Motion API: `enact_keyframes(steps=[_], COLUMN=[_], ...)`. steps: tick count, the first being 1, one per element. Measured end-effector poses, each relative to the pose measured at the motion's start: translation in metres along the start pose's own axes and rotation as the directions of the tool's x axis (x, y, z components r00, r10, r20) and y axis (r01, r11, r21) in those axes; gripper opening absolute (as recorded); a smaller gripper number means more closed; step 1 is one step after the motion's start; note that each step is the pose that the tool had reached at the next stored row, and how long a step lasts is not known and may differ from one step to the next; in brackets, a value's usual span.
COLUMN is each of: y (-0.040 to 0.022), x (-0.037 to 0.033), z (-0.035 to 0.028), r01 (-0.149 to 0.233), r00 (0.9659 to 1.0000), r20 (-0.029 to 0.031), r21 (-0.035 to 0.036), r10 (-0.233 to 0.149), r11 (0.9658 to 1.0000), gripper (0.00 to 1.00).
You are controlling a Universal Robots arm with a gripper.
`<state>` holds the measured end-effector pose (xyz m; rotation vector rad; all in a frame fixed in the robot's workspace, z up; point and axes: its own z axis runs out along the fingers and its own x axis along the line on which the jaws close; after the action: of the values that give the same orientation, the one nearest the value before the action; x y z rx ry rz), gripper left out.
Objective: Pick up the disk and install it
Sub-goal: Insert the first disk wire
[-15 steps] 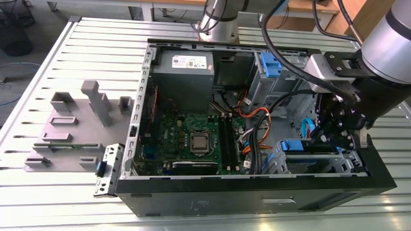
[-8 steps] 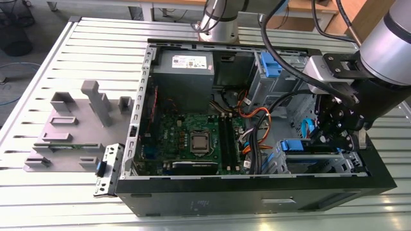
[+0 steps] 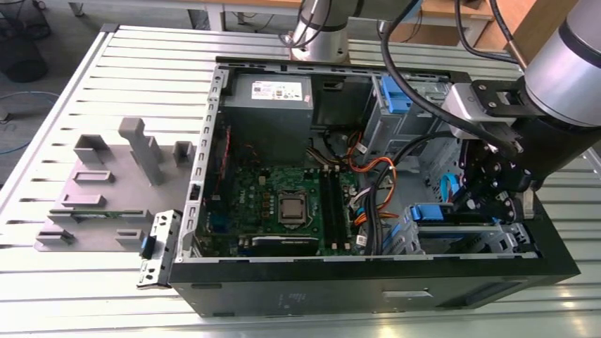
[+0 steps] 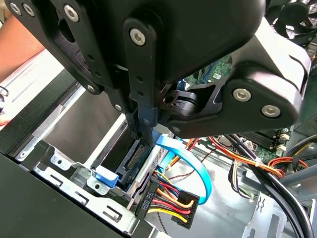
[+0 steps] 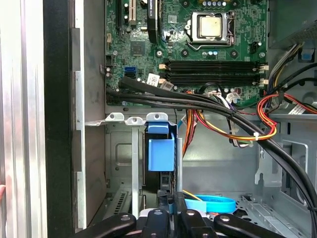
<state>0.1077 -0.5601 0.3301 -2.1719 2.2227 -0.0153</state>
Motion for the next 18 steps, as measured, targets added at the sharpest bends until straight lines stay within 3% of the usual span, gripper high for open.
enact_keyframes(steps=[7,8,11,14,18], y=[0.0,0.0,0.0,-0.0001,-0.0005], x=[0.0,0.0,0.0,-0.0001,-0.0003], z=[0.0005,0.0005,-0.0002,-0.0051,-0.0165], r01=[0.0,0.0,0.0,0.0,0.0], r00=[1.0,1.0,1.0,1.0,1.0], r20=[0.0007,0.0006,0.0,0.0002,0.0003], r21=[0.0,0.0,0.0,0.0,0.0], r10=[0.0,0.0,0.0,0.0,0.0], r11=[1.0,1.0,1.0,1.0,1.0], gripper=[0.17,0.23,0.23,0.23,0.23])
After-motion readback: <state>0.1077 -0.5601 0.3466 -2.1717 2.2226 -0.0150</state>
